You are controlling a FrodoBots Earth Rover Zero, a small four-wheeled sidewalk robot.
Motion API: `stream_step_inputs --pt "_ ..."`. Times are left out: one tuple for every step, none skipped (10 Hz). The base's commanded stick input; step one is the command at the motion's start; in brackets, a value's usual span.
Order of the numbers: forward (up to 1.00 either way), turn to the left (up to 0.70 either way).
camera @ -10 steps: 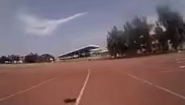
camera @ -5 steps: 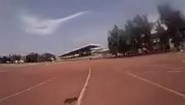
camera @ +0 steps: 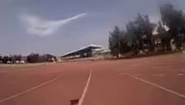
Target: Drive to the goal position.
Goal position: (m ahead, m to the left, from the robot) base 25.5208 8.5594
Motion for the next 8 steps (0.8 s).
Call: stream_step_inputs --pt "0.7 0.0" --pt "0.7 0.0" --pt "0.7 0.0" --pt "0.7 0.0" --pt "0.7 0.0" --pt "0.7 0.0" --pt "0.7 0.0" --pt "0.7 0.0"
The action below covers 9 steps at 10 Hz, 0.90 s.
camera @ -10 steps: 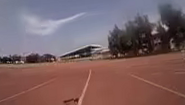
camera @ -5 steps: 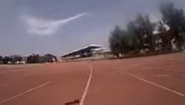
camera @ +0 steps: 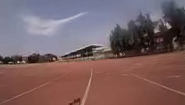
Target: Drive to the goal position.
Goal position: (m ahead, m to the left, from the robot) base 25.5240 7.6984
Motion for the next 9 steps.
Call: stream_step_inputs --pt "0.7 0.0" --pt "0.7 0.0" --pt "0.7 0.0" --pt "0.7 0.0" --pt "0.7 0.0" --pt "0.7 0.0" --pt "0.7 0.0" --pt "0.7 0.0" --pt "0.7 0.0"
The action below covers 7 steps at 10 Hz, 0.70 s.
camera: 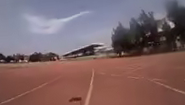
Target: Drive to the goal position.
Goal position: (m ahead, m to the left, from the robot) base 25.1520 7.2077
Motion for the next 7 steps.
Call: stream_step_inputs --pt "0.7 0.0" --pt "0.7 0.0" --pt "0.7 0.0" --pt "0.7 0.0" --pt "0.7 0.0" --pt "0.7 0.0" --pt "0.7 0.0"
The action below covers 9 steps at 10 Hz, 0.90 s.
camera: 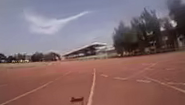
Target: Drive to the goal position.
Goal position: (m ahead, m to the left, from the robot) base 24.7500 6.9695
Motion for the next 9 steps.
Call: stream_step_inputs --pt "0.7 0.0" --pt "0.7 0.0" --pt "0.7 0.0" --pt "0.7 0.0" --pt "0.7 0.0" --pt "0.7 0.0" --pt "0.7 0.0" --pt "0.7 0.0" --pt "0.7 0.0"
